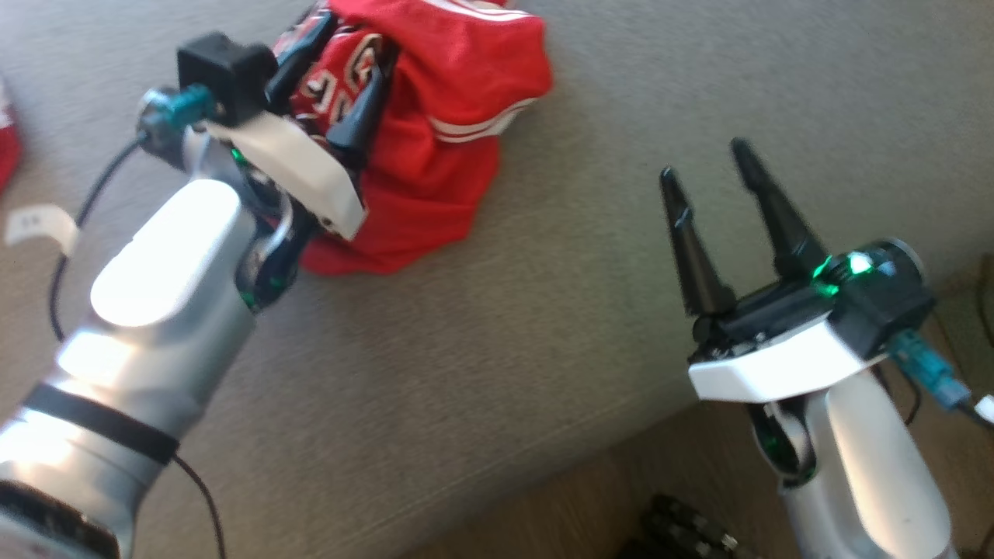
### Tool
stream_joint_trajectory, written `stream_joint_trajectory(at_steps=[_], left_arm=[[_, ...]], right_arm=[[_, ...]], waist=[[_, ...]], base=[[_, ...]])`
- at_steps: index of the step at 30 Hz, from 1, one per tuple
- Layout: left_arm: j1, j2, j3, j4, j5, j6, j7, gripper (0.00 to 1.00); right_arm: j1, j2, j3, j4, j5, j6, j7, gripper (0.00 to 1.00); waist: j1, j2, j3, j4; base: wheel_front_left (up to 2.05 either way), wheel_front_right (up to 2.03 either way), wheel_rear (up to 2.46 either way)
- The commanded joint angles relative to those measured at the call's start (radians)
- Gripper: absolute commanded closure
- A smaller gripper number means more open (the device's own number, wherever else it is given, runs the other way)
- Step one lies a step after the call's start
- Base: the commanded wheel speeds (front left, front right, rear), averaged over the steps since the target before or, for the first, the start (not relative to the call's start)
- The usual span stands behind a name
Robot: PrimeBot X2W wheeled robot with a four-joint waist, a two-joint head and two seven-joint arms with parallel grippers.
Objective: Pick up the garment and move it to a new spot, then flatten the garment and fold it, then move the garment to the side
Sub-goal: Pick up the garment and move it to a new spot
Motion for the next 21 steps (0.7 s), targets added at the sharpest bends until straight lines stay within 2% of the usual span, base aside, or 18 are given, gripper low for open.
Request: stream_joint_trajectory(at_steps=[1, 3, 4, 8, 11, 12, 14, 17, 21], left_arm=[[-0.005, 0.018, 0.051, -0.015, 0.001, 0.006, -0.017, 0.0], [0.029, 0.005, 0.071, -0.017, 0.005, 0.009, -0.026, 0.0], [0.071, -0.008, 0.11, -0.042, 0.017, 0.021, -0.029, 0.0], [0.202, -0.032, 0.232, -0.15, 0.096, 0.074, -0.029, 0.0], [0.328, -0.069, 0.352, -0.234, 0.149, 0.122, -0.03, 0.0], [0.328, -0.069, 0.352, -0.234, 0.149, 0.122, -0.03, 0.0], [0.415, -0.1, 0.444, -0.292, 0.181, 0.146, -0.03, 0.0], [0.535, -0.143, 0.552, -0.382, 0.255, 0.151, -0.03, 0.0], [0.68, -0.199, 0.648, -0.492, 0.374, 0.141, -0.03, 0.0]], right_arm=[[0.024, 0.002, 0.023, -0.016, -0.008, 0.0, 0.0, 0.0], [0.029, 0.002, 0.015, 0.008, -0.01, 0.0, 0.0, 0.0], [0.034, 0.002, 0.004, 0.038, -0.021, 0.0, 0.0, 0.0], [0.035, 0.002, -0.012, 0.083, -0.047, 0.0, 0.0, 0.0], [0.039, 0.002, -0.029, 0.1, -0.061, 0.0, 0.0, 0.0], [0.039, 0.002, -0.029, 0.1, -0.061, 0.0, 0.0, 0.0], [0.044, 0.002, -0.038, 0.111, -0.069, 0.0, 0.0, 0.0], [0.06, 0.002, -0.058, 0.123, -0.075, 0.0, 0.0, 0.0], [0.096, 0.002, -0.092, 0.132, -0.078, 0.0, 0.0, 0.0]], waist=[[-0.0001, 0.0, -0.043, 0.065], [-0.0001, 0.0, -0.068, 0.11], [-0.0001, 0.0, -0.092, 0.157], [-0.0001, 0.0, -0.139, 0.243], [-0.0001, 0.0, -0.173, 0.3], [-0.0001, 0.0, -0.173, 0.3], [-0.0001, 0.0, -0.197, 0.332], [-0.0001, 0.0, -0.233, 0.37], [-0.0001, 0.0, -0.285, 0.409]], base=[[0.0, 0.0, 0.0], [0.0, 0.0, 0.0], [0.0, 0.0, 0.0], [0.0, 0.0, 0.0], [0.0, 0.0, 0.0], [0.0, 0.0, 0.0], [0.0, 0.0, 0.0], [0.0, 0.0, 0.0], [0.0, 0.0, 0.0]])
